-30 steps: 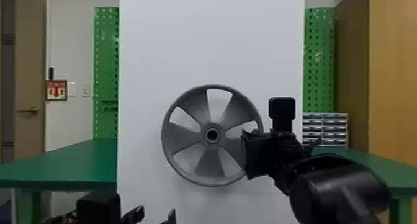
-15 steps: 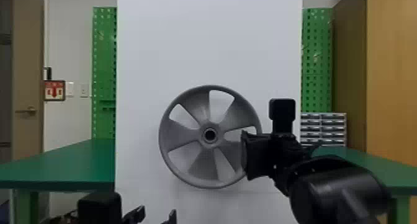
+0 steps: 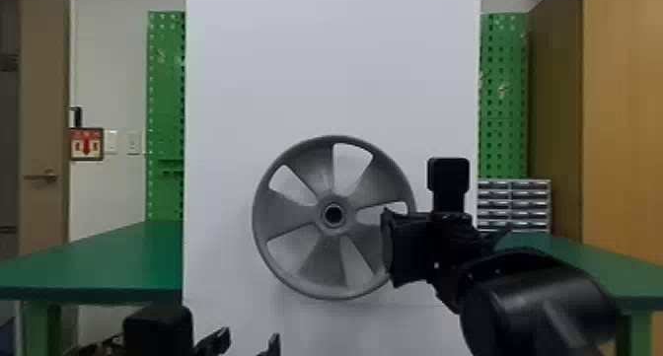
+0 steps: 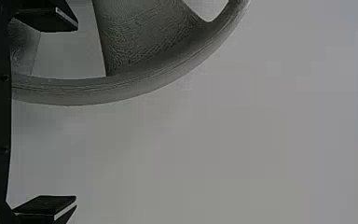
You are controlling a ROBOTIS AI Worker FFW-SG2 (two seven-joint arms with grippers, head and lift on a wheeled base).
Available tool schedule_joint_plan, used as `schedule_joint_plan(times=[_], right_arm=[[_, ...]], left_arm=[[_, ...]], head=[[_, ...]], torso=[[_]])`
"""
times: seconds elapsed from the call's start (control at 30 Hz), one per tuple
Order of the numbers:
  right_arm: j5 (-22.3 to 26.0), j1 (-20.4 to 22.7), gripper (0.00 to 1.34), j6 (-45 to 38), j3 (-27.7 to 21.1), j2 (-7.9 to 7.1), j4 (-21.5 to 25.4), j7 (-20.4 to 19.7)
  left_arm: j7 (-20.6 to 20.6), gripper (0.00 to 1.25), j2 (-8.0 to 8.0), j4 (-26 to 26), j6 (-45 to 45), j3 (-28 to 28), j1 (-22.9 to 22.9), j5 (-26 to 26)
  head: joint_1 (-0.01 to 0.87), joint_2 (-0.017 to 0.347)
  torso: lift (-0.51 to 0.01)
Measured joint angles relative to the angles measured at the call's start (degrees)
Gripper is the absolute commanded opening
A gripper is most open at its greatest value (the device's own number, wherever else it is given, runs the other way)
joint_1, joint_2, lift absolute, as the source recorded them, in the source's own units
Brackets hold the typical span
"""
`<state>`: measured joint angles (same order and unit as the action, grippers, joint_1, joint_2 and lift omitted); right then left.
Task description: Hold the wheel and insert it
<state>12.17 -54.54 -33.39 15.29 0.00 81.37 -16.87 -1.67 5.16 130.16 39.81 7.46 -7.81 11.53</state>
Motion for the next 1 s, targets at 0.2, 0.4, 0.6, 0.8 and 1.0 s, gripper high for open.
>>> schedule_joint_plan(times=[0.2, 0.4, 0.6, 0.8, 1.0], right_arm=[[1.15, 1.95, 1.34, 0.01, 0.51, 0.00, 3.80, 0.09], [1.44, 5.72, 1.34, -0.47, 1.39, 0.00, 10.53, 2.07], [-1.04, 12.47, 1.34, 0.24, 1.33, 0.00, 18.32, 6.22], [-3.86, 19.71, 1.34, 4.90, 0.38, 0.00, 21.90, 8.59], [-4.89, 26.24, 1.34, 7.94, -2.44, 0.00, 24.42, 11.30]], left_arm=[[0.00, 0.73, 0.01, 0.00, 0.00, -0.23, 0.16, 0.21], [0.00, 0.73, 0.01, 0.00, 0.00, -0.42, 0.32, 0.30], [0.00, 0.73, 0.02, 0.05, -0.11, -0.60, 0.42, 0.35], [0.00, 0.73, 0.02, 0.13, -0.75, -1.21, 0.86, 0.68], [0.00, 0.73, 0.02, 0.25, -1.32, -1.59, 1.04, 0.92]], head=[[0.003, 0.074], [0.003, 0.074], [0.003, 0.074], [0.003, 0.074], [0.003, 0.074]], torso=[[-0.483], [-0.483], [-0.483], [-0.483], [-0.483]])
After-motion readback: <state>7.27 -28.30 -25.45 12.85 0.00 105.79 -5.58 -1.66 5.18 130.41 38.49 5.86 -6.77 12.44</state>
